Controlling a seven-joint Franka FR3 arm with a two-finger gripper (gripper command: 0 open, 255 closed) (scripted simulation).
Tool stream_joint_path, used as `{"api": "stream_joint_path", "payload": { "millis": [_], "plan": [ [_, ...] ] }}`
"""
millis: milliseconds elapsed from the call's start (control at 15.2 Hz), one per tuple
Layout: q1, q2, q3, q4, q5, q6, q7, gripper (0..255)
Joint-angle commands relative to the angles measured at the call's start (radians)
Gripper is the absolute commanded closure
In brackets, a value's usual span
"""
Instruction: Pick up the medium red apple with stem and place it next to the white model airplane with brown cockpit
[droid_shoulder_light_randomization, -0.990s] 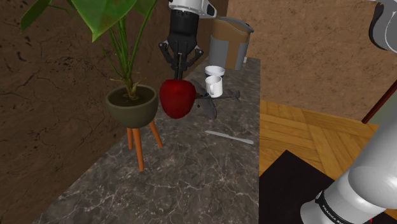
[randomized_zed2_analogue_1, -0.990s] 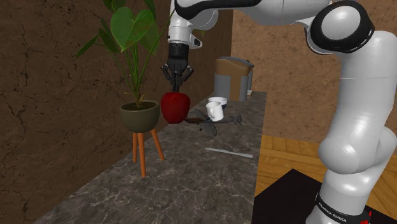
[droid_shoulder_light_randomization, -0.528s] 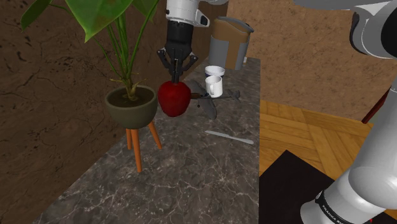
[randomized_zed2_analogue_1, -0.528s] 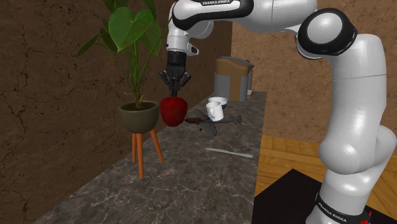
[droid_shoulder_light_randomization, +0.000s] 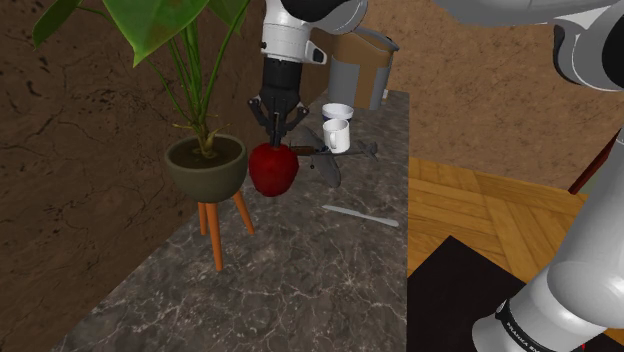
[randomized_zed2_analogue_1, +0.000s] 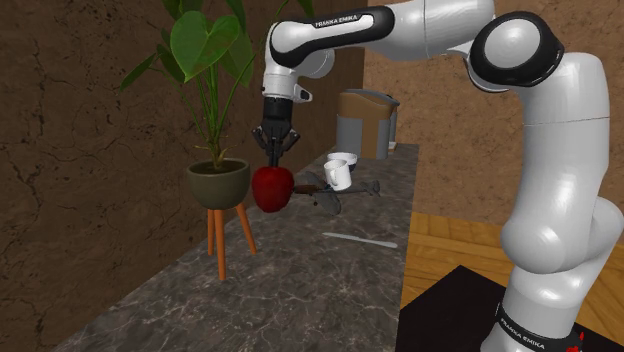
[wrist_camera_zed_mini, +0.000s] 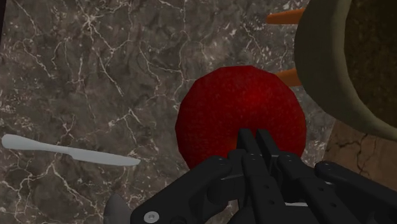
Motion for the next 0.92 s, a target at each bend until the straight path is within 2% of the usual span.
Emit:
{"api": "stream_joint_path", "payload": {
  "millis": [0,858],
  "plan": [
    [-0.001,0.001,-0.001,-0.028,0.0,0.029,-0.005,255],
    [-0.003,0.02,-0.007,-0.18,-0.006,0.195,-0.028,255]
  ]
}}
